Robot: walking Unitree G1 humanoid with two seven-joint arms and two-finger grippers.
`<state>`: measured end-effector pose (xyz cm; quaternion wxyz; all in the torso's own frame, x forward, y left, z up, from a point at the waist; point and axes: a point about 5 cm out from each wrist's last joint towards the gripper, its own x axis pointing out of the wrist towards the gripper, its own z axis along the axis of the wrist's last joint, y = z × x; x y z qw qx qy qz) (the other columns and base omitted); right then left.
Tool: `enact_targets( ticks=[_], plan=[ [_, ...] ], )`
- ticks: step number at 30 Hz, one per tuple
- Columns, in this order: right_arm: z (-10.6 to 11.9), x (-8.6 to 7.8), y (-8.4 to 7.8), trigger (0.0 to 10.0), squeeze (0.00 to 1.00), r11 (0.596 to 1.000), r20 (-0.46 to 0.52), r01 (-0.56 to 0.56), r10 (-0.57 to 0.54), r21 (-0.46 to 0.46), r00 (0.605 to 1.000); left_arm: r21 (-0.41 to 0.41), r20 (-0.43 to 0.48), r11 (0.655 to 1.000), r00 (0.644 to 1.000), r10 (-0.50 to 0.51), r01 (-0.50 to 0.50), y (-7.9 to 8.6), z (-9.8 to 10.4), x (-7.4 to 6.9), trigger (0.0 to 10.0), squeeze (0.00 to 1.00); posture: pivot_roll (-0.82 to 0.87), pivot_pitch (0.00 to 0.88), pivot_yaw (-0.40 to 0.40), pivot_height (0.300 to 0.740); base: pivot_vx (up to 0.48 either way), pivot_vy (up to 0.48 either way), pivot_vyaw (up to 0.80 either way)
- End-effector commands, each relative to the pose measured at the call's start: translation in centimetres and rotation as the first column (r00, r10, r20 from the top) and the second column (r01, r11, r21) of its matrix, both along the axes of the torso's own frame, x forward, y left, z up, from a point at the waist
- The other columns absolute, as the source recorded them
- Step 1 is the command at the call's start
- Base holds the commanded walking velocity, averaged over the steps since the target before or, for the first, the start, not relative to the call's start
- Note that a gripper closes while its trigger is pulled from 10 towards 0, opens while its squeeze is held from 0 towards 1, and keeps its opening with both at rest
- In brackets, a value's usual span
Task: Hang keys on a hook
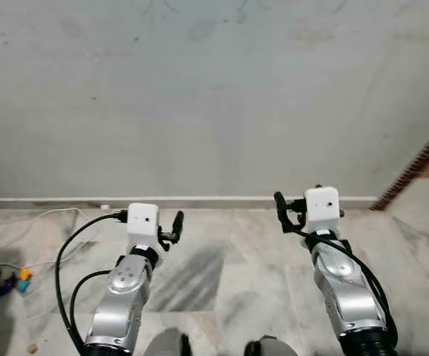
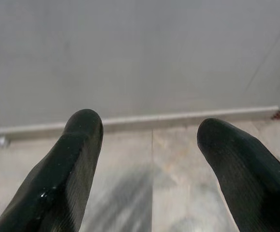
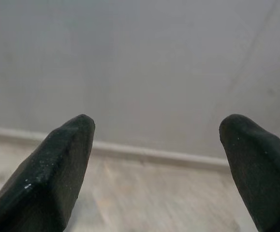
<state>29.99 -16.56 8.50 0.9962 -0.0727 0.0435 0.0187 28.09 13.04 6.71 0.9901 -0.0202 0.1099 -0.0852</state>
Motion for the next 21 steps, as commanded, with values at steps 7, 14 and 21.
enact_targets(
  ticks=[7,14,21],
  plan=[
    [-0.7,0.1,0.9,10.0,0.00,0.999,-0.021,-0.029,0.029,0.015,0.999,0.053,-0.105,0.999,0.994,0.014,-0.009,1.4,-3.1,-1.2,10.0,0.00,-0.01,0.145,0.026,0.740,-0.193,0.000,0.00],
    [-2.5,-0.2,0.5,10.0,0.00,0.999,-0.093,-0.005,0.009,0.040,0.996,0.086,-0.152,0.996,0.988,0.015,-0.002,1.9,-4.5,-1.4,10.0,0.00,0.00,0.124,0.028,0.740,0.000,0.000,0.00],
    [-8.0,-2.3,0.1,10.0,0.00,1.000,-0.295,-0.019,0.014,-0.013,0.955,0.135,-0.290,0.990,0.957,0.010,0.030,2.9,-8.3,-2.8,10.0,0.00,0.01,0.095,0.020,0.740,0.000,0.000,0.00]
  ],
)
